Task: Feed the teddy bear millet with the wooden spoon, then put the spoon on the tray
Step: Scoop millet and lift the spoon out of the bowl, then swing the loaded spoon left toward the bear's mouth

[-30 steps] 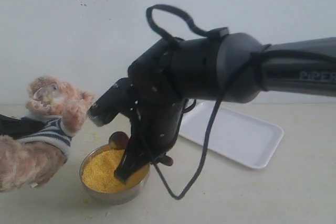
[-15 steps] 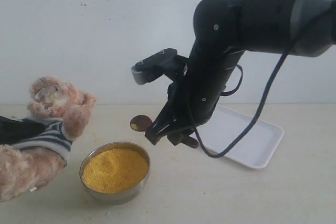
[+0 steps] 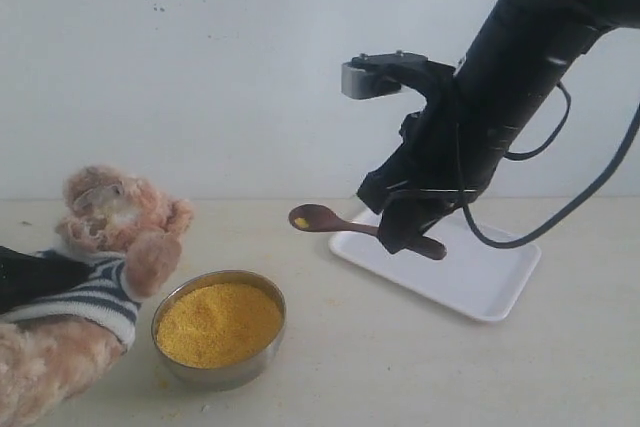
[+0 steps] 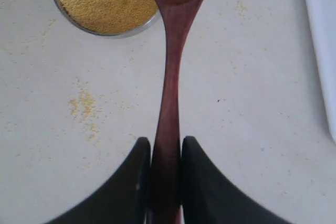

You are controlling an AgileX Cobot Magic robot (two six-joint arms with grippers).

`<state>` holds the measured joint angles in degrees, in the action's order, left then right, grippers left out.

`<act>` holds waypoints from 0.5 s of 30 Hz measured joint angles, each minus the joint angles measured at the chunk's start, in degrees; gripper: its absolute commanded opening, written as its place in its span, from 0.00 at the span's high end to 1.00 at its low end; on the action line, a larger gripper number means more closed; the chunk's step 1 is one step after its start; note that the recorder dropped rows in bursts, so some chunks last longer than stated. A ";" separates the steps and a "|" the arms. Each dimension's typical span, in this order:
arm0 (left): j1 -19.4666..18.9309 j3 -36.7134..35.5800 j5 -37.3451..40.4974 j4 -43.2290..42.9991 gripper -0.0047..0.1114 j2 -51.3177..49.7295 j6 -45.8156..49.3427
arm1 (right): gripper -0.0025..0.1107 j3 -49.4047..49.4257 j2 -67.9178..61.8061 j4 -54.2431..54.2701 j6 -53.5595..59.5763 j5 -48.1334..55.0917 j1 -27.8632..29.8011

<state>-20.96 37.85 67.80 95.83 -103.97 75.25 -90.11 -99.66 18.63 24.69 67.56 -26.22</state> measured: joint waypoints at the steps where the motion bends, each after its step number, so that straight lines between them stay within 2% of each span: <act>1: 0.00 -0.70 0.05 0.00 0.92 0.35 0.13 | 0.98 0.00 0.32 0.70 0.38 0.68 0.26; 15: 0.00 -9.38 -1.65 2.80 0.92 2.08 0.50 | 0.98 0.00 0.78 10.78 0.82 2.10 0.37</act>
<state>-20.96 28.47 66.14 98.63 -101.89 75.75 -90.11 -98.88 29.41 25.51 69.66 -25.85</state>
